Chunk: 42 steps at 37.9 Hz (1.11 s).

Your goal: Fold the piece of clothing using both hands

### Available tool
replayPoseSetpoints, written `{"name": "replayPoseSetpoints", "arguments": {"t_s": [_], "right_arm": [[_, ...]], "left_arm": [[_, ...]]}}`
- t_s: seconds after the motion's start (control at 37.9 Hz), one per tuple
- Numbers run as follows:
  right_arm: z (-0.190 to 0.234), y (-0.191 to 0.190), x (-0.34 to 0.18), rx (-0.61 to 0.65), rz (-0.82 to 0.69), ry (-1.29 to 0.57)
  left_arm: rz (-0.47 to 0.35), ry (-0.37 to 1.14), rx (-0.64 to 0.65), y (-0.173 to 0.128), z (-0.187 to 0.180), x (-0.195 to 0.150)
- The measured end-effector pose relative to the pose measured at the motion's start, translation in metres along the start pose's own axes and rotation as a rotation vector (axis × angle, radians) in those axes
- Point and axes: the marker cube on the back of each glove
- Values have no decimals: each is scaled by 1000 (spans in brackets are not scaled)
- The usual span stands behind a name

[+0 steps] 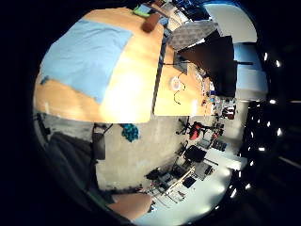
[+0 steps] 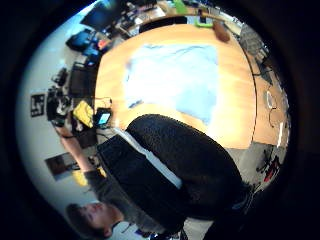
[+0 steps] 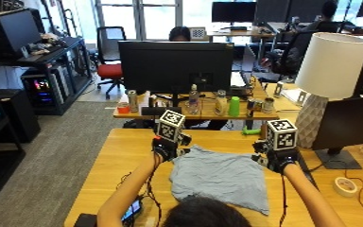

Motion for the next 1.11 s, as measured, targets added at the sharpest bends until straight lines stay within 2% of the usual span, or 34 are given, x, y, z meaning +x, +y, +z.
{"name": "replayPoseSetpoints", "arguments": {"t_s": [0.42, 0.58, 0.82, 0.95, 1.11], "right_arm": [[-3, 14, 11, -18, 5, -50], [-1, 14, 11, -63, 0, -78], [13, 9, 8, -68, -4, -69], [27, 8, 5, -96, -16, -68], [57, 1, 2, -116, -38, -84]], "left_arm": [[35, -4, -33, -5, 1, 11], [63, 8, -92, -8, 16, 11], [107, 45, -126, -7, 37, 16], [123, 25, -212, -2, 51, 17], [199, 24, -361, 15, 86, 30]]}}
